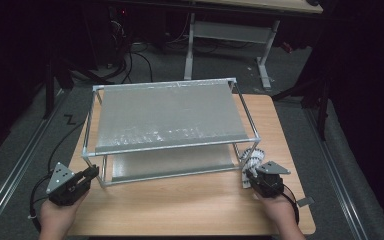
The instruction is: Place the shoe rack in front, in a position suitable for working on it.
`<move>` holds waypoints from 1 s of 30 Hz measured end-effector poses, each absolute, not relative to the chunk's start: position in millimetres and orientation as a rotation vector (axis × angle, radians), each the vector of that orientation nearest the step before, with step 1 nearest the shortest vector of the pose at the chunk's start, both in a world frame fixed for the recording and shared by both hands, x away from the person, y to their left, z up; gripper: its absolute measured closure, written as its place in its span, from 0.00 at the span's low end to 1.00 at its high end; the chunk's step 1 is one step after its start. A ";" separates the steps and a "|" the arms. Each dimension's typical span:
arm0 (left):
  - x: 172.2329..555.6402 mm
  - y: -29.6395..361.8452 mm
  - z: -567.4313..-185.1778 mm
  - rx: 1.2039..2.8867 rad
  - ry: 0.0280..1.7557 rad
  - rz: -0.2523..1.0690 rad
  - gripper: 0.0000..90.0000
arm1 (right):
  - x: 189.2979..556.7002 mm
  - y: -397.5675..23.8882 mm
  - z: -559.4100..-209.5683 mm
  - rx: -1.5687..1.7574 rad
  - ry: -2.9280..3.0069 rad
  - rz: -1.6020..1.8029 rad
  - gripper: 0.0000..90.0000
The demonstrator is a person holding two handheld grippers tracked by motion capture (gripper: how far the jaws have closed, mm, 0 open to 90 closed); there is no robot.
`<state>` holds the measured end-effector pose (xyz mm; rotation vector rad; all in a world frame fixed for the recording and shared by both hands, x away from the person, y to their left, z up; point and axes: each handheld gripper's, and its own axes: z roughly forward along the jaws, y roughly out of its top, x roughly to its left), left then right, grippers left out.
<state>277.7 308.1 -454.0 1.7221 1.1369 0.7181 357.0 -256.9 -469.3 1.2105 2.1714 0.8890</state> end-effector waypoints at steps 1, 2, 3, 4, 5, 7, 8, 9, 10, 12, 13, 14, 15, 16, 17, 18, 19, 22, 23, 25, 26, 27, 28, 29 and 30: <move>277.8 308.1 -454.0 1.722 1.136 0.718 0.90 | 358.5 -256.5 -473.1 1.217 2.185 0.882 0.84; 277.8 308.2 -454.0 1.723 1.136 0.718 0.90 | 359.5 -255.9 -476.3 1.224 2.199 0.868 0.84; 277.9 308.2 -454.0 1.722 1.136 0.717 0.90 | 360.4 -255.0 -479.2 1.226 2.211 0.852 0.84; 277.9 308.2 -454.1 1.722 1.136 0.717 0.90 | 361.5 -254.7 -482.1 1.227 2.228 0.834 0.84; 278.0 308.3 -454.0 1.723 1.135 0.717 0.90 | 361.9 -254.6 -483.4 1.232 2.236 0.830 0.84; 278.0 308.4 -454.0 1.723 1.134 0.716 0.90 | 362.5 -255.4 -484.4 1.240 2.241 0.833 0.84; 278.0 308.4 -453.9 1.724 1.134 0.717 0.90 | 362.8 -256.1 -484.2 1.240 2.241 0.835 0.84; 278.1 308.3 -453.9 1.724 1.135 0.717 0.90 | 362.9 -256.7 -484.1 1.238 2.241 0.835 0.84; 278.0 308.3 -453.8 1.726 1.135 0.718 0.90 | 362.5 -257.1 -483.7 1.247 2.238 0.835 0.84; 278.0 308.2 -453.9 1.724 1.135 0.718 0.90 | 362.5 -260.9 -481.4 1.255 2.225 0.839 0.84; 277.8 308.4 -454.2 1.724 1.132 0.720 0.90 | 362.3 -263.8 -479.4 1.266 2.207 0.840 0.84; 277.6 308.4 -454.7 1.721 1.130 0.723 0.90 | 362.7 -267.6 -477.7 1.274 2.184 0.848 0.84; 277.4 308.0 -455.2 1.716 1.130 0.727 0.90 | 362.6 -271.2 -475.8 1.288 2.159 0.851 0.84; 277.3 308.1 -455.3 1.717 1.129 0.730 0.90 | 363.0 -274.8 -474.2 1.302 2.129 0.858 0.84; 277.1 307.9 -455.5 1.714 1.131 0.731 0.90 | 363.5 -278.2 -472.4 1.313 2.096 0.866 0.84; 276.5 307.8 -455.7 1.713 1.132 0.734 0.90 | 364.7 -281.5 -470.3 1.315 2.065 0.871 0.84; 275.5 307.8 -455.9 1.711 1.133 0.740 0.90 | 365.9 -283.7 -467.9 1.326 2.032 0.884 0.84; 271.4 309.8 -456.6 1.702 1.142 0.745 0.90 | 370.8 -286.7 -459.8 1.325 1.946 0.941 0.84; 269.5 310.9 -456.8 1.698 1.145 0.746 0.90 | 372.5 -285.8 -457.3 1.319 1.928 0.961 0.84; 265.0 313.1 -457.2 1.692 1.149 0.746 0.90 | 376.3 -282.2 -453.1 1.298 1.900 0.997 0.84; 262.6 314.3 -457.4 1.691 1.148 0.747 0.90 | 378.4 -280.1 -451.3 1.290 1.891 1.018 0.84; 260.1 315.4 -457.6 1.690 1.148 0.747 0.90 | 380.3 -277.7 -449.7 1.285 1.884 1.044 0.84; 257.9 316.2 -457.8 1.687 1.151 0.748 0.90 | 381.9 -275.0 -448.2 1.279 1.883 1.069 0.84; 256.0 316.9 -457.9 1.687 1.151 0.750 0.90 | 383.6 -271.6 -446.8 1.266 1.883 1.083 0.84; 254.1 317.3 -458.1 1.686 1.151 0.751 0.90 | 385.4 -267.9 -445.8 1.249 1.883 1.092 0.84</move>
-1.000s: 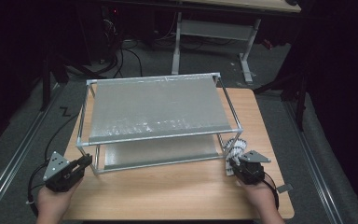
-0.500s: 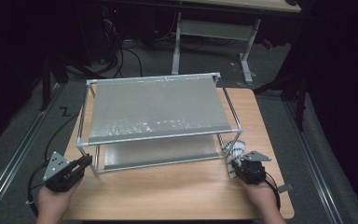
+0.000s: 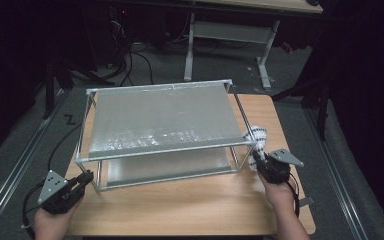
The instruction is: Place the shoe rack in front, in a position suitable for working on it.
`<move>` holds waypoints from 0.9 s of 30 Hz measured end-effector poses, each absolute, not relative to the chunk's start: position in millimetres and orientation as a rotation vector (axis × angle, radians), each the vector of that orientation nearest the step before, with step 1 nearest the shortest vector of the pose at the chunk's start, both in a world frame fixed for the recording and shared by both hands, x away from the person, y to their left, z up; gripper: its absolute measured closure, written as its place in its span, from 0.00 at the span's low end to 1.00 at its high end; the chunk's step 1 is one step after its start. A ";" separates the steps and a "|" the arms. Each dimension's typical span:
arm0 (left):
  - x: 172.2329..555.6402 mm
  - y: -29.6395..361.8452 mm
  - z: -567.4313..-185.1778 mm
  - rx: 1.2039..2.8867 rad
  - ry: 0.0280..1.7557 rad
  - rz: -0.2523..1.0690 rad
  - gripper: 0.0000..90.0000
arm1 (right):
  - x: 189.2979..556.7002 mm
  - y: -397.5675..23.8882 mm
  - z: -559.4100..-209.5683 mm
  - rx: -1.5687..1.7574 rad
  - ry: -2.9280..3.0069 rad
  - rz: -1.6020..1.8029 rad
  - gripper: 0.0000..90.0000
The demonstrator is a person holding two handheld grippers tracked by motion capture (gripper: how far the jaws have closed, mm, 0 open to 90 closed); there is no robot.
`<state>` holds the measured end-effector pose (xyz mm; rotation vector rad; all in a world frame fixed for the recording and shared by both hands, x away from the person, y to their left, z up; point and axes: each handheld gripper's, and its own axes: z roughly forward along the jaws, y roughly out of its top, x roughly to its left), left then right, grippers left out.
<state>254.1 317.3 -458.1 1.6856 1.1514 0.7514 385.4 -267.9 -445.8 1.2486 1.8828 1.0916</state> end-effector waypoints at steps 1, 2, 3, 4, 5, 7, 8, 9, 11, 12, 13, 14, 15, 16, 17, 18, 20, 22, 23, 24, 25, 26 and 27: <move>251.6 317.5 -458.5 1.682 1.154 0.754 0.90 | 387.5 -264.1 -445.4 1.235 1.887 1.100 0.84; 250.2 317.5 -458.6 1.680 1.156 0.753 0.90 | 390.3 -259.4 -445.5 1.223 1.895 1.105 0.84; 248.6 317.3 -458.4 1.680 1.159 0.755 0.90 | 391.8 -256.9 -445.8 1.212 1.902 1.110 0.84; 247.4 316.8 -458.2 1.681 1.161 0.755 0.90 | 393.3 -253.5 -446.4 1.200 1.911 1.110 0.84; 246.5 315.9 -457.8 1.686 1.165 0.760 0.90 | 394.5 -250.1 -447.0 1.186 1.925 1.105 0.84; 246.5 316.1 -456.6 1.697 1.172 0.756 0.90 | 394.8 -246.5 -447.5 1.172 1.929 1.094 0.84; 247.0 315.3 -455.3 1.704 1.180 0.754 0.90 | 394.9 -247.4 -447.5 1.181 1.932 1.107 0.84; 247.5 314.0 -453.4 1.727 1.179 0.753 0.90 | 395.1 -248.6 -448.0 1.184 1.933 1.124 0.85; 249.1 310.9 -450.9 1.755 1.172 0.740 0.90 | 395.1 -251.3 -448.7 1.193 1.932 1.123 0.85; 250.6 309.5 -450.1 1.761 1.172 0.732 0.90 | 395.1 -252.9 -448.7 1.198 1.930 1.120 0.85; 252.6 308.2 -449.2 1.771 1.173 0.728 0.90 | 395.1 -254.6 -448.5 1.200 1.930 1.114 0.85; 255.0 306.2 -448.5 1.775 1.176 0.724 0.90 | 394.8 -256.2 -448.5 1.202 1.928 1.109 0.85; 257.5 304.3 -447.9 1.781 1.175 0.721 0.90 | 394.0 -257.8 -448.4 1.213 1.922 1.106 0.85; 260.3 302.3 -447.4 1.790 1.169 0.716 0.90 | 393.3 -260.0 -448.4 1.216 1.916 1.101 0.85; 263.7 300.0 -446.5 1.805 1.160 0.711 0.90 | 392.5 -262.9 -448.5 1.225 1.910 1.103 0.85; 267.6 297.4 -445.8 1.817 1.153 0.711 0.90 | 391.8 -266.5 -448.6 1.240 1.907 1.108 0.85; 276.8 291.8 -444.8 1.832 1.145 0.708 0.90 | 389.5 -273.1 -448.5 1.254 1.895 1.103 0.85; 287.0 286.9 -444.7 1.834 1.142 0.707 0.89 | 387.5 -279.2 -448.5 1.275 1.878 1.096 0.85; 292.1 284.7 -445.1 1.826 1.146 0.707 0.90 | 386.6 -282.1 -448.6 1.281 1.871 1.092 0.85; 296.8 282.5 -445.8 1.817 1.151 0.710 0.90 | 385.4 -284.2 -448.7 1.289 1.864 1.085 0.85; 301.3 280.4 -446.6 1.805 1.154 0.715 0.90 | 384.3 -286.0 -448.9 1.291 1.859 1.071 0.85; 305.5 278.7 -447.6 1.794 1.158 0.721 0.90 | 383.2 -287.6 -449.2 1.298 1.855 1.064 0.85; 311.4 276.6 -449.7 1.766 1.167 0.722 0.90 | 382.4 -289.4 -449.2 1.303 1.853 1.060 0.85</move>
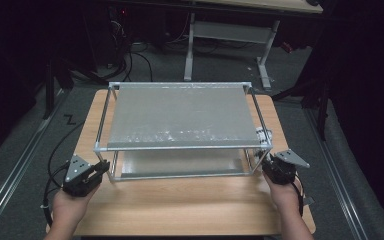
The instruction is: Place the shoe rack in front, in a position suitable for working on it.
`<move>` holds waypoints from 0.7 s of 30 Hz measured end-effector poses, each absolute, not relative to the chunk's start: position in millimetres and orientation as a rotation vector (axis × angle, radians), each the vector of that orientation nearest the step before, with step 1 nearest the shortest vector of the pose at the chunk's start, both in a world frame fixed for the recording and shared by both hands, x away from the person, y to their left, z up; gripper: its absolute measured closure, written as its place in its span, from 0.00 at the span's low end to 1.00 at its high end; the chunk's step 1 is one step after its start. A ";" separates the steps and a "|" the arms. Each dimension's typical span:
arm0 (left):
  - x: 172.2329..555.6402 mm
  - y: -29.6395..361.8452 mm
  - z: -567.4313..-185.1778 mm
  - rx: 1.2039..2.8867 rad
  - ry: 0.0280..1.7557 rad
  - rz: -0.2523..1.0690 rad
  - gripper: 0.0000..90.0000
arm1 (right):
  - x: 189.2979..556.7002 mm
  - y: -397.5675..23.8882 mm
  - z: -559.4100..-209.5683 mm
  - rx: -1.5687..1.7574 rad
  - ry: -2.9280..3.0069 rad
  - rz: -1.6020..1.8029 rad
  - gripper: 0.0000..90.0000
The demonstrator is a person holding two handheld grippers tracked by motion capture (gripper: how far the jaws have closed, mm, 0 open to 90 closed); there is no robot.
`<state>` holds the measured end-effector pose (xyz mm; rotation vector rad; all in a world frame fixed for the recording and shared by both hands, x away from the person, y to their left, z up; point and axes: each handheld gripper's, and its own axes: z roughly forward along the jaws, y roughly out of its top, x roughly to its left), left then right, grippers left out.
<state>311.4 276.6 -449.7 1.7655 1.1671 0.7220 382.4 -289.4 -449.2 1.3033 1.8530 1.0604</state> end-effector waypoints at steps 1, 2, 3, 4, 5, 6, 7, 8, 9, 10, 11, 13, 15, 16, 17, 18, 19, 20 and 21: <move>314.3 275.5 -450.8 1.751 1.170 0.724 0.90 | 381.1 -291.9 -449.3 1.314 1.849 1.064 0.85; 317.2 274.2 -451.6 1.741 1.174 0.732 0.90 | 380.5 -292.9 -449.5 1.316 1.847 1.063 0.85; 321.3 272.7 -452.3 1.731 1.181 0.740 0.90 | 380.0 -293.4 -449.8 1.317 1.846 1.057 0.85; 325.9 271.3 -453.1 1.718 1.187 0.744 0.90 | 379.0 -293.7 -450.3 1.322 1.844 1.049 0.85; 332.1 270.3 -453.5 1.714 1.189 0.750 0.90 | 378.3 -294.1 -450.6 1.326 1.841 1.045 0.85; 332.1 270.3 -453.5 1.714 1.189 0.750 0.90 | 377.8 -294.9 -450.9 1.326 1.839 1.039 0.85; 342.9 268.6 -453.7 1.710 1.195 0.756 0.90 | 377.4 -295.0 -451.0 1.332 1.837 1.036 0.85; 347.1 267.7 -453.3 1.712 1.200 0.758 0.90 | 377.1 -295.2 -451.4 1.335 1.838 1.028 0.85; 352.8 266.3 -452.8 1.714 1.202 0.763 0.90 | 377.1 -295.5 -451.6 1.337 1.840 1.023 0.85; 358.1 265.1 -452.7 1.717 1.205 0.762 0.90 | 377.0 -295.8 -451.9 1.340 1.842 1.019 0.85; 363.1 263.9 -452.6 1.720 1.204 0.767 0.90 | 376.8 -296.5 -452.1 1.336 1.842 1.012 0.85; 372.4 261.3 -453.4 1.710 1.209 0.775 0.90 | 375.8 -297.7 -452.0 1.341 1.840 1.006 0.85; 380.3 258.8 -454.6 1.699 1.213 0.786 0.90 | 374.7 -298.2 -451.7 1.346 1.836 0.999 0.85; 384.4 257.7 -454.5 1.700 1.214 0.789 0.90 | 374.4 -298.3 -451.4 1.348 1.835 0.996 0.85; 388.3 256.7 -454.2 1.703 1.216 0.794 0.90 | 374.1 -298.6 -451.0 1.349 1.835 0.994 0.85; 391.8 255.5 -453.7 1.710 1.219 0.801 0.90 | 373.9 -299.0 -450.7 1.345 1.836 0.994 0.85; 395.2 253.7 -453.4 1.713 1.224 0.809 0.90 | 373.6 -299.2 -450.3 1.345 1.837 0.995 0.85; 398.7 252.3 -453.3 1.715 1.229 0.814 0.90 | 373.1 -299.4 -450.1 1.346 1.834 0.996 0.85; 402.3 251.0 -453.2 1.709 1.238 0.814 0.90 | 372.8 -299.7 -449.8 1.349 1.831 1.000 0.85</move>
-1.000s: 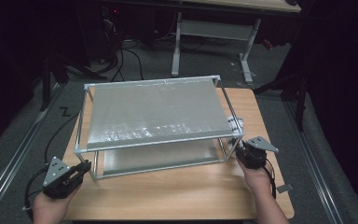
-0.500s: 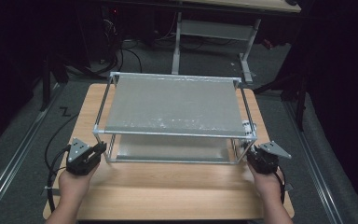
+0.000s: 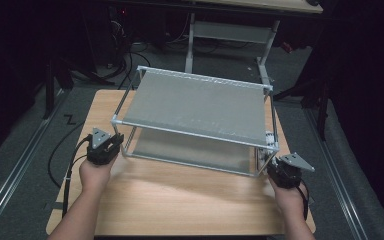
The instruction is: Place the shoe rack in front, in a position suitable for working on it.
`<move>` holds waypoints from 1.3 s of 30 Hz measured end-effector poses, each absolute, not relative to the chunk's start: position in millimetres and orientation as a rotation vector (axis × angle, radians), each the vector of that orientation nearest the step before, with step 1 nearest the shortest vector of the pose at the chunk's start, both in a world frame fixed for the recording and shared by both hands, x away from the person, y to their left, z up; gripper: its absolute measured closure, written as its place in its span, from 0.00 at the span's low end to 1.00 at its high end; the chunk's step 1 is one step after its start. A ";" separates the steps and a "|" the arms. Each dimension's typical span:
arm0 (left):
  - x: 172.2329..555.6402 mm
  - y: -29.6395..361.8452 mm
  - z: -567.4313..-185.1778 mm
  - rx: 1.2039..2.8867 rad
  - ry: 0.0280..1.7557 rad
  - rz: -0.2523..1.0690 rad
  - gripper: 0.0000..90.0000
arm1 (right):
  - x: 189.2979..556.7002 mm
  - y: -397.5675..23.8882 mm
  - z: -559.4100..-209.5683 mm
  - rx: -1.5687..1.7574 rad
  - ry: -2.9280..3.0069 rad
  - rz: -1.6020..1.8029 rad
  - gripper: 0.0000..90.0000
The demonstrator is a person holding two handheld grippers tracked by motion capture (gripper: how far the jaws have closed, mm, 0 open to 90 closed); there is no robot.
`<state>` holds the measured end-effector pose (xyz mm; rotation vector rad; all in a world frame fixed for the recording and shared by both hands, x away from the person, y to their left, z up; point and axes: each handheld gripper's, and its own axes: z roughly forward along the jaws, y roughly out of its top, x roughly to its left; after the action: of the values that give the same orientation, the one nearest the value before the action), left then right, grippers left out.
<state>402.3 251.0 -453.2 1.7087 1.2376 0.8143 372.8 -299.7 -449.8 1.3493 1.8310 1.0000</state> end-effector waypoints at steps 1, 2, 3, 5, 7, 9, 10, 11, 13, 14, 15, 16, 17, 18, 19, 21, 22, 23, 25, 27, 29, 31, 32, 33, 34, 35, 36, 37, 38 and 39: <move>406.9 249.9 -453.4 1.697 1.248 0.813 0.90 | 372.9 -300.1 -449.8 1.348 1.831 1.004 0.85; 409.5 249.3 -454.1 1.681 1.253 0.811 0.90 | 372.9 -300.2 -450.0 1.356 1.830 1.006 0.85; 412.7 248.6 -454.6 1.671 1.261 0.807 0.90 | 373.1 -300.2 -450.2 1.356 1.829 1.006 0.85; 419.3 246.7 -454.2 1.674 1.268 0.816 0.90 | 373.5 -299.9 -450.4 1.355 1.828 1.003 0.85; 424.7 245.4 -454.2 1.664 1.274 0.815 0.90 | 373.6 -299.7 -450.5 1.356 1.828 1.000 0.85; 426.2 245.7 -455.2 1.651 1.281 0.801 0.90 | 373.7 -299.7 -450.8 1.362 1.826 0.999 0.84; 425.8 245.3 -455.3 1.652 1.289 0.789 0.88 | 373.5 -299.5 -450.9 1.365 1.825 0.998 0.84; 424.2 244.4 -455.3 1.661 1.293 0.786 0.80 | 373.3 -299.2 -450.7 1.364 1.825 0.996 0.84; 417.2 242.0 -455.5 1.665 1.289 0.797 0.68 | 372.7 -299.0 -450.1 1.357 1.828 0.993 0.84; 412.4 241.8 -455.7 1.671 1.296 0.802 0.66 | 372.5 -299.1 -450.0 1.357 1.829 0.995 0.84; 407.3 241.6 -455.9 1.670 1.309 0.811 0.63 | 372.4 -299.2 -450.0 1.359 1.830 0.996 0.84; 399.7 242.0 -456.6 1.663 1.315 0.826 0.61 | 372.4 -299.1 -450.1 1.360 1.829 0.997 0.84; 395.0 242.2 -457.4 1.654 1.317 0.836 0.58 | 372.7 -298.7 -450.3 1.358 1.833 0.997 0.84; 388.9 242.7 -458.0 1.650 1.318 0.838 0.57 | 372.9 -298.3 -450.4 1.359 1.836 1.000 0.84; 382.7 243.2 -457.9 1.649 1.320 0.832 0.56 | 373.1 -297.8 -450.6 1.357 1.840 1.003 0.84; 369.6 241.8 -456.2 1.655 1.323 0.811 0.57 | 372.1 -295.9 -450.7 1.354 1.845 1.006 0.84; 362.7 239.0 -454.6 1.676 1.310 0.796 0.59 | 370.8 -294.3 -450.6 1.351 1.850 1.004 0.84; 355.7 234.9 -451.6 1.711 1.286 0.790 0.59 | 369.4 -292.4 -450.6 1.345 1.853 1.003 0.84; 338.7 226.3 -442.6 1.727 1.239 0.780 0.59 | 367.3 -287.1 -450.6 1.327 1.867 1.001 0.84; 324.9 219.4 -434.6 1.709 1.187 0.737 0.58 | 366.3 -281.2 -450.9 1.322 1.879 1.008 0.84; 309.1 210.1 -429.6 1.712 1.109 0.734 0.57 | 365.8 -274.9 -451.4 1.305 1.898 1.007 0.84; 304.6 200.1 -435.2 1.776 1.070 0.733 0.56 | 364.8 -267.2 -451.6 1.280 1.914 1.013 0.84; 303.4 195.9 -441.1 1.803 1.057 0.763 0.56 | 363.8 -263.1 -451.6 1.270 1.923 1.024 0.84; 303.0 193.9 -447.4 1.814 1.053 0.776 0.56 | 362.6 -259.0 -451.6 1.257 1.937 1.031 0.84; 305.2 193.7 -452.5 1.809 1.068 0.733 0.57 | 361.2 -254.6 -451.8 1.240 1.951 1.033 0.84; 307.0 194.2 -453.7 1.800 1.075 0.699 0.57 | 359.0 -248.8 -452.1 1.229 1.966 1.038 0.84; 308.6 195.0 -454.1 1.786 1.078 0.668 0.57 | 358.2 -245.8 -452.0 1.219 1.977 1.041 0.84; 309.3 195.6 -454.4 1.781 1.068 0.658 0.58 | 356.9 -241.6 -452.1 1.211 1.987 1.050 0.84; 309.1 195.8 -455.6 1.781 1.051 0.662 0.59 | 355.7 -237.4 -452.3 1.205 1.997 1.058 0.84; 308.5 196.1 -457.4 1.783 1.042 0.658 0.59 | 354.7 -233.3 -452.4 1.198 2.008 1.068 0.84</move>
<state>308.5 196.1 -457.4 1.7825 1.0417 0.6581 354.7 -233.3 -452.4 1.1982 2.0077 1.0676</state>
